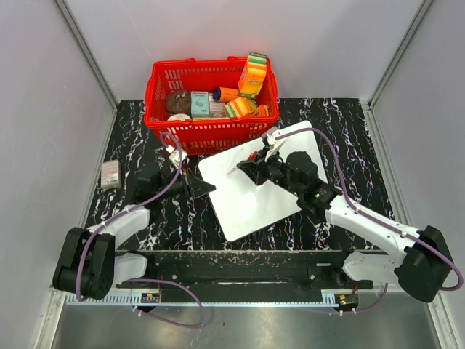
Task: Write a sentence on the whiteboard
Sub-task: Write on the whiteboard with the whiteboard marker without the cap.
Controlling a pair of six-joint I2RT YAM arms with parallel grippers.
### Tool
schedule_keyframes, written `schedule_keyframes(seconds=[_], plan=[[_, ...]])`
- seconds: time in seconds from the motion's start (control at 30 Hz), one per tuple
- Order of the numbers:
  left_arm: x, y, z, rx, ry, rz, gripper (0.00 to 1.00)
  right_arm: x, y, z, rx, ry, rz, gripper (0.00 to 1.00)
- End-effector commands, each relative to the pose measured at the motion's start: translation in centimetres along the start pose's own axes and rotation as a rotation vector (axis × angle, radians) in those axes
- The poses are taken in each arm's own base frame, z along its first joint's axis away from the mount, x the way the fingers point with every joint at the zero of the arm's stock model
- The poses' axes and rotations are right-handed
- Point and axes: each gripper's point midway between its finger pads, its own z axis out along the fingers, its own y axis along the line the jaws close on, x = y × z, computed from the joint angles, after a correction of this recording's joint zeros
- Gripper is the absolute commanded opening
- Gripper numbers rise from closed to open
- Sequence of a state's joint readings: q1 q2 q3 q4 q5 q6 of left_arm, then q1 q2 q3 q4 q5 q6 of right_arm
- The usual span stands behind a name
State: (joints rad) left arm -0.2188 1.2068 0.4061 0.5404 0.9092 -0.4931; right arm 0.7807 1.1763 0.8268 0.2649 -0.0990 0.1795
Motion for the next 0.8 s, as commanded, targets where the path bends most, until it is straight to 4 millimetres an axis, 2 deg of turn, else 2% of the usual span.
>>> schedule_keyframes(seconds=[0.0, 0.23, 0.77], plan=[[1.5, 1.6, 0.2, -0.03, 0.041, 0.136, 0.0, -3.5, 1.7, 0.5, -0.054, -0.095, -0.015, 0.0], [1.5, 1.5, 0.2, -0.027, 0.042, 0.136, 0.0, -2.4, 1.2, 1.1, -0.029, -0.072, -0.011, 0.0], [1.6, 1.6, 0.4, -0.033, 0.047, 0.136, 0.0, -2.3, -0.2, 2.4, 0.055, -0.062, -0.006, 0.0]])
